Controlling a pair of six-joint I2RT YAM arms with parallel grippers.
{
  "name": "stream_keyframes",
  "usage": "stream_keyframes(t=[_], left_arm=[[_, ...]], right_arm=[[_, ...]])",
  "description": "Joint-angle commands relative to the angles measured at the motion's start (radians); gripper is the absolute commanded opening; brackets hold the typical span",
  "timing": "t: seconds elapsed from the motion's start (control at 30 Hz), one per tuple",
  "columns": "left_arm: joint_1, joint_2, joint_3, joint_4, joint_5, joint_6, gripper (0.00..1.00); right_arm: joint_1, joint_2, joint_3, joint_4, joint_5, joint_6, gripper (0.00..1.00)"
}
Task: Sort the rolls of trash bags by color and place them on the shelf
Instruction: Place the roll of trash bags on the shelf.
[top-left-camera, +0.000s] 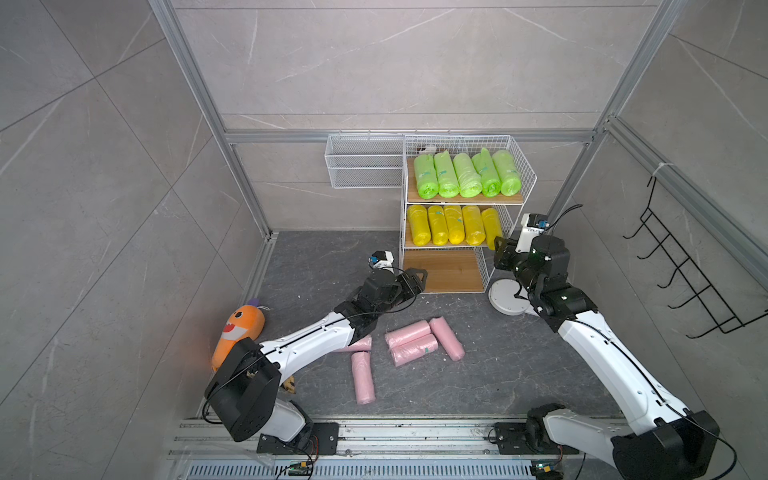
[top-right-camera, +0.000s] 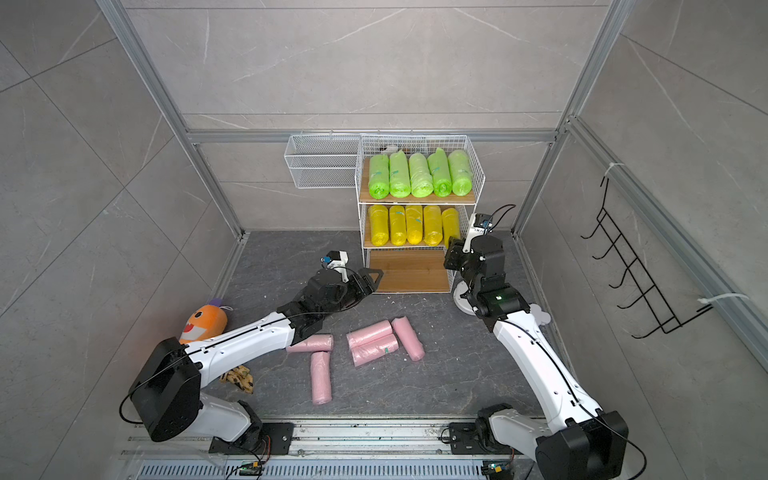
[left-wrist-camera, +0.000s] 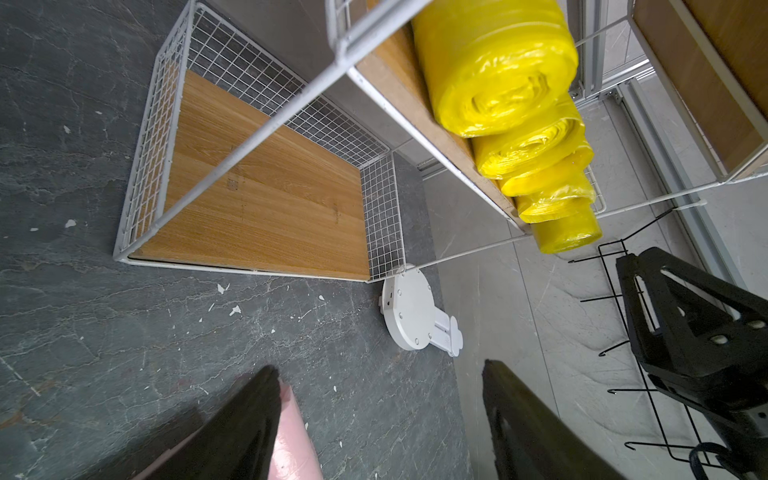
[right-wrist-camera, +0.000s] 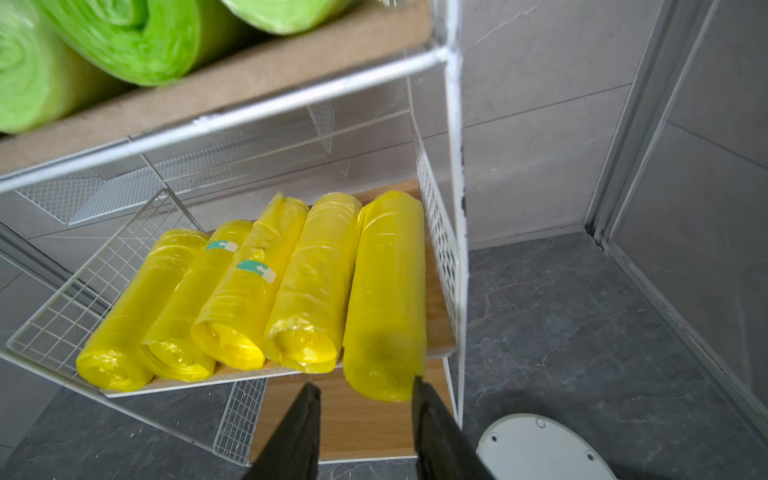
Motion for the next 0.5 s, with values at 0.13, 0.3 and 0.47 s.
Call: stream_keyframes(t=[0.13, 0.3, 0.47], left_arm=[[-0.002, -0.028, 0.022, 0.006, -0.008, 0.04, 0.8], [-0.002, -0.024, 0.021, 0.002, -0.007, 0.043, 0.8], [-0.002, -0.021, 0.021, -0.001, -0.007, 0.043, 0.8]], right_arm=[[-0.026, 0.06, 0.001, 0.011, -0.064, 0.022, 0.33], [-0.041, 0.116, 0.029, 0.047, -0.064, 0.026, 0.31], [-0.054, 0.155, 0.052, 0.078, -0.064, 0.028, 0.3]])
